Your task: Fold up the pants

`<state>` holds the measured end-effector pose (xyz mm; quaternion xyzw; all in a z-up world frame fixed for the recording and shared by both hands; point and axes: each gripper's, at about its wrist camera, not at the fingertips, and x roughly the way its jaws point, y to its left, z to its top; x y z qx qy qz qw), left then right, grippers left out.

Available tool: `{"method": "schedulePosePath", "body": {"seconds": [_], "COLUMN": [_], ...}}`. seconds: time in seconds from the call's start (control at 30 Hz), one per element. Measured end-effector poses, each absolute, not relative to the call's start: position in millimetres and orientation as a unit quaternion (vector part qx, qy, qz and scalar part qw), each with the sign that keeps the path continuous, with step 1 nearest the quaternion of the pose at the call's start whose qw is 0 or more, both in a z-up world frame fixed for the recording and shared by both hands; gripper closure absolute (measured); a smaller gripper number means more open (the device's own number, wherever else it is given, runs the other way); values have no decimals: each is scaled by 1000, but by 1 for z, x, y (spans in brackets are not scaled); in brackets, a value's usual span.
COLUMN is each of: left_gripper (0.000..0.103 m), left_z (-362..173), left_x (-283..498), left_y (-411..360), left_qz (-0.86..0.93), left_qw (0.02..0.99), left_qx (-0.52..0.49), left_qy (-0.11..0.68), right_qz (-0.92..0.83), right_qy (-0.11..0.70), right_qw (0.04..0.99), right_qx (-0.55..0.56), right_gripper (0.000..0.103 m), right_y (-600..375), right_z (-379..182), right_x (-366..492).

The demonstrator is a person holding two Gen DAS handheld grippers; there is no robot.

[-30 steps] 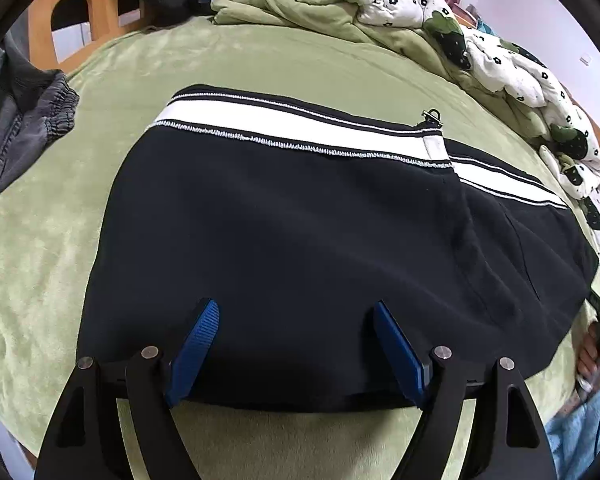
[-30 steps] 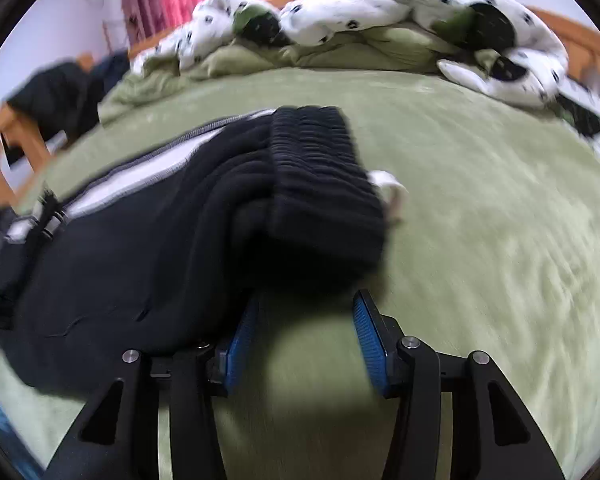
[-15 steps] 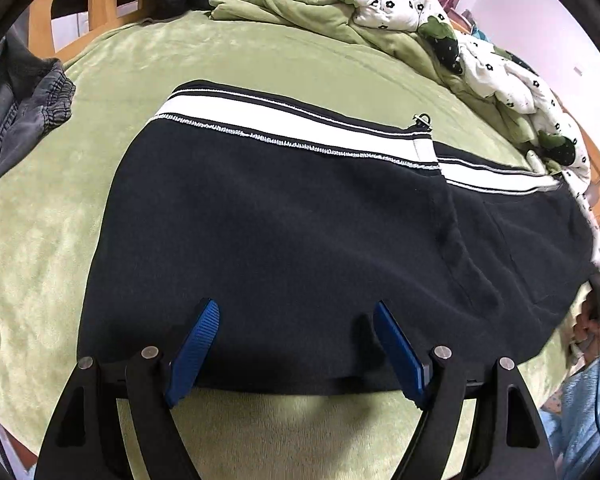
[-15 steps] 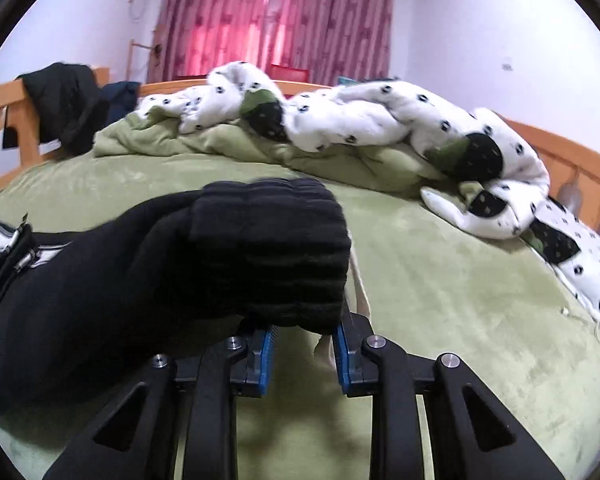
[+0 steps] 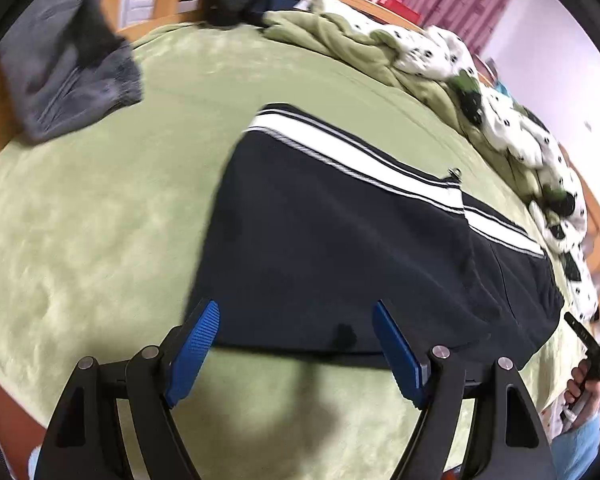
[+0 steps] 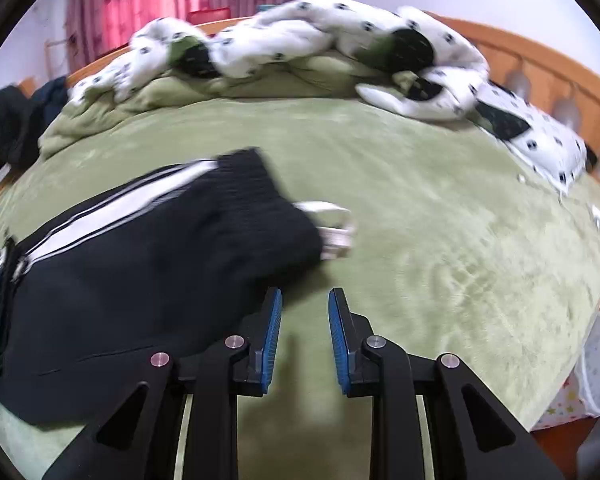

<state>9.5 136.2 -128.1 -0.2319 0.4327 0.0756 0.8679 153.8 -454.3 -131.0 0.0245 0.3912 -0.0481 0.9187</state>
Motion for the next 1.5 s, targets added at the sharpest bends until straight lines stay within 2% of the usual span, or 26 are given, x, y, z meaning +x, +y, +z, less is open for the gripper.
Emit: {"method": "schedulePosePath", "body": {"seconds": [0.2, 0.4, 0.53, 0.9, 1.1, 1.33, 1.5], "left_gripper": [35, 35, 35, 35, 35, 35, 35], "left_z": [-134, -139, -141, -139, -143, -173, -194], "left_x": [-15, -30, -35, -31, -29, -5, 1], "left_y": [151, 150, 143, 148, 166, 177, 191], "left_qz": [87, 73, 70, 44, 42, 44, 25], "left_qw": [864, 860, 865, 872, 869, 844, 820], "left_qx": [-219, -199, -193, -263, -334, -370, -443], "left_qy": [445, 464, 458, 410, 363, 386, 360], "right_qz": [5, 5, -2, 8, 8, 10, 17], "right_qy": [373, 449, 431, 405, 399, 397, 398], "right_qw": [928, 893, 902, 914, 917, 918, 917], "right_qx": [4, -11, -8, 16, 16, 18, 31], "right_gripper": [78, 79, 78, 78, 78, 78, 78], "right_y": [-371, -320, -316, -325, -326, -326, -330], "right_z": [-110, -167, -171, -178, -179, -179, -178], "right_x": [146, 164, 152, 145, 143, 143, 141]}}
